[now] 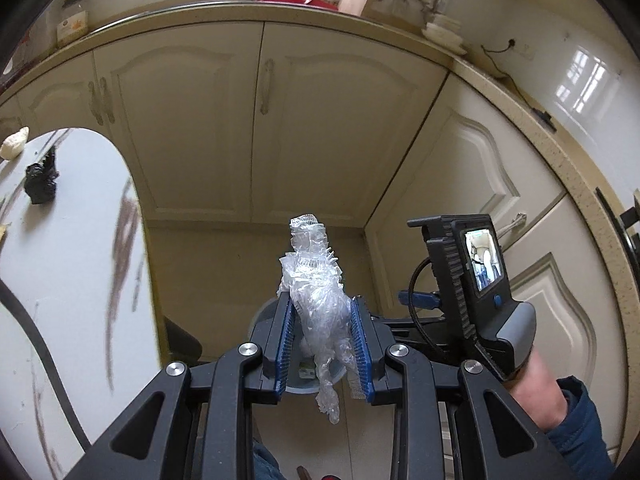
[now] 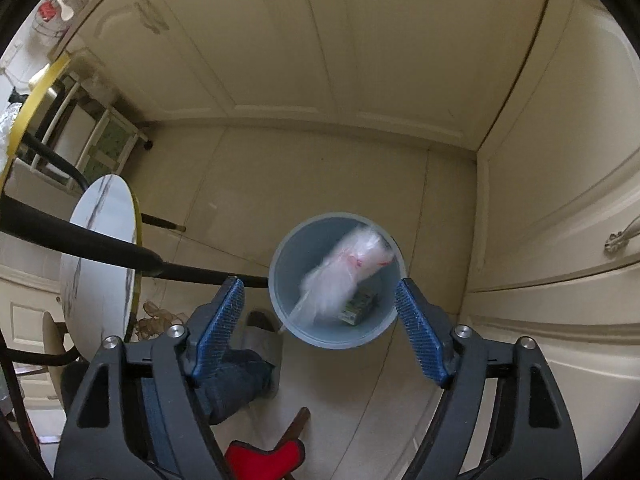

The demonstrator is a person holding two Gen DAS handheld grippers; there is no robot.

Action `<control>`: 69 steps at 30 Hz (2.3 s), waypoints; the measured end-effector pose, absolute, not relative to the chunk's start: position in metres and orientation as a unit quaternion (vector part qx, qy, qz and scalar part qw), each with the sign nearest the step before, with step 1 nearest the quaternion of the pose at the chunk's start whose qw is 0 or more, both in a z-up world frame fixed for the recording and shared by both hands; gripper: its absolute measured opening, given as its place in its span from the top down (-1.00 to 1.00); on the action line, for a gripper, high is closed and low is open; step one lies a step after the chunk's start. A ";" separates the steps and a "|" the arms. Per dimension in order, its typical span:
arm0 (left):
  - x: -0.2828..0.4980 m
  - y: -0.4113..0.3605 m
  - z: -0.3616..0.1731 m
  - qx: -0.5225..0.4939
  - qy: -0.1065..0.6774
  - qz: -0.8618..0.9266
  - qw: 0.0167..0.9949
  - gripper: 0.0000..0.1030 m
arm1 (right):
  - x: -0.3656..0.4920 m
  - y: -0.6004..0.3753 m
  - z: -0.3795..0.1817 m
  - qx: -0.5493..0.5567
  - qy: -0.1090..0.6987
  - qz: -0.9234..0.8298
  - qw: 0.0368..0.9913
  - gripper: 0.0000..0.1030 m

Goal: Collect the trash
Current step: 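Carry both plastic bags to the blue bin with both grippers, then open both grippers to drop the plastic bags into the bin, then return both tools to the table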

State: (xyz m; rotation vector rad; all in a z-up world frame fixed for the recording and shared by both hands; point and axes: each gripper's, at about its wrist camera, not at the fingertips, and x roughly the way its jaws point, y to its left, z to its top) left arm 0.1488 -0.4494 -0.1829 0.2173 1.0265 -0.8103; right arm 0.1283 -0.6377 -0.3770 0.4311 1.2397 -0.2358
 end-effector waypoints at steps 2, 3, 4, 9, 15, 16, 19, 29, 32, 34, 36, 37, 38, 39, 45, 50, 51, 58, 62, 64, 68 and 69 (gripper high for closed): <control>0.144 -0.446 -0.186 0.103 0.479 -0.379 0.785 0.54 | 0.124 -0.643 -0.378 0.206 0.575 -0.114 0.784 -0.47; 0.145 -0.449 -0.189 0.104 0.481 -0.381 0.783 0.54 | 0.121 -0.645 -0.377 0.209 0.573 -0.118 0.784 -0.47; 0.145 -0.453 -0.193 0.105 0.484 -0.382 0.781 0.54 | 0.117 -0.648 -0.376 0.214 0.570 -0.122 0.784 -0.47; 0.148 -0.463 -0.212 0.107 0.496 -0.384 0.772 0.53 | 0.099 -0.660 -0.361 0.225 0.553 -0.139 0.790 -0.49; 0.154 -0.486 -0.241 0.117 0.515 -0.390 0.754 0.53 | 0.085 -0.669 -0.337 0.230 0.530 -0.167 0.799 -0.50; 0.154 -0.488 -0.247 0.118 0.519 -0.395 0.749 0.51 | 0.082 -0.672 -0.332 0.233 0.523 -0.173 0.802 -0.51; 0.161 -0.501 -0.265 0.124 0.531 -0.394 0.740 0.49 | 0.077 -0.676 -0.319 0.234 0.509 -0.179 0.809 -0.54; 0.170 -0.525 -0.291 0.131 0.547 -0.393 0.727 -0.16 | 0.066 -0.683 -0.297 0.240 0.484 -0.186 0.821 -0.54; 0.169 -0.526 -0.291 0.135 0.546 -0.388 0.730 -0.20 | 0.063 -0.683 -0.291 0.243 0.477 -0.186 0.824 -0.54; 0.169 -0.520 -0.283 0.133 0.545 -0.383 0.734 -0.20 | 0.062 -0.681 -0.285 0.241 0.472 -0.186 0.827 -0.54; 0.168 -0.517 -0.276 0.133 0.536 -0.378 0.743 -0.20 | 0.061 -0.679 -0.280 0.239 0.468 -0.185 0.831 -0.54; 0.165 -0.515 -0.272 0.132 0.532 -0.376 0.747 -0.20 | 0.060 -0.677 -0.276 0.238 0.466 -0.185 0.832 -0.54; 0.163 -0.511 -0.265 0.130 0.524 -0.374 0.754 -0.20 | 0.059 -0.676 -0.273 0.237 0.463 -0.185 0.834 -0.54; 0.159 -0.506 -0.256 0.128 0.515 -0.373 0.761 -0.20 | 0.059 -0.673 -0.268 0.237 0.459 -0.184 0.836 -0.54; 0.136 -0.470 -0.207 0.115 0.457 -0.352 0.809 -0.36 | 0.057 -0.647 -0.231 0.222 0.425 -0.171 0.861 -0.73; 0.122 -0.423 -0.164 0.092 0.405 -0.313 0.854 -0.64 | 0.065 -0.611 -0.196 0.199 0.401 -0.153 0.881 -0.84; 0.116 -0.414 -0.158 0.088 0.396 -0.305 0.862 -0.74 | 0.067 -0.602 -0.189 0.196 0.393 -0.152 0.885 -0.95; 0.092 -0.330 -0.120 0.059 0.342 -0.242 0.906 -0.95 | 0.078 -0.540 -0.141 0.178 0.350 -0.118 0.912 -1.00; 0.077 -0.280 -0.106 0.044 0.326 -0.202 0.922 -0.97 | 0.087 -0.496 -0.117 0.156 0.334 -0.086 0.925 -1.00; 0.069 -0.246 -0.096 0.035 0.317 -0.177 0.931 -0.97 | 0.091 -0.474 -0.108 0.146 0.326 -0.067 0.931 -1.00; 0.044 -0.200 -0.084 0.023 0.294 -0.148 0.944 -0.97 | 0.098 -0.425 -0.088 0.127 0.303 -0.024 0.944 -1.00; 0.040 -0.187 -0.081 0.019 0.289 -0.140 0.947 -0.97 | 0.100 -0.414 -0.085 0.123 0.299 -0.015 0.946 -1.00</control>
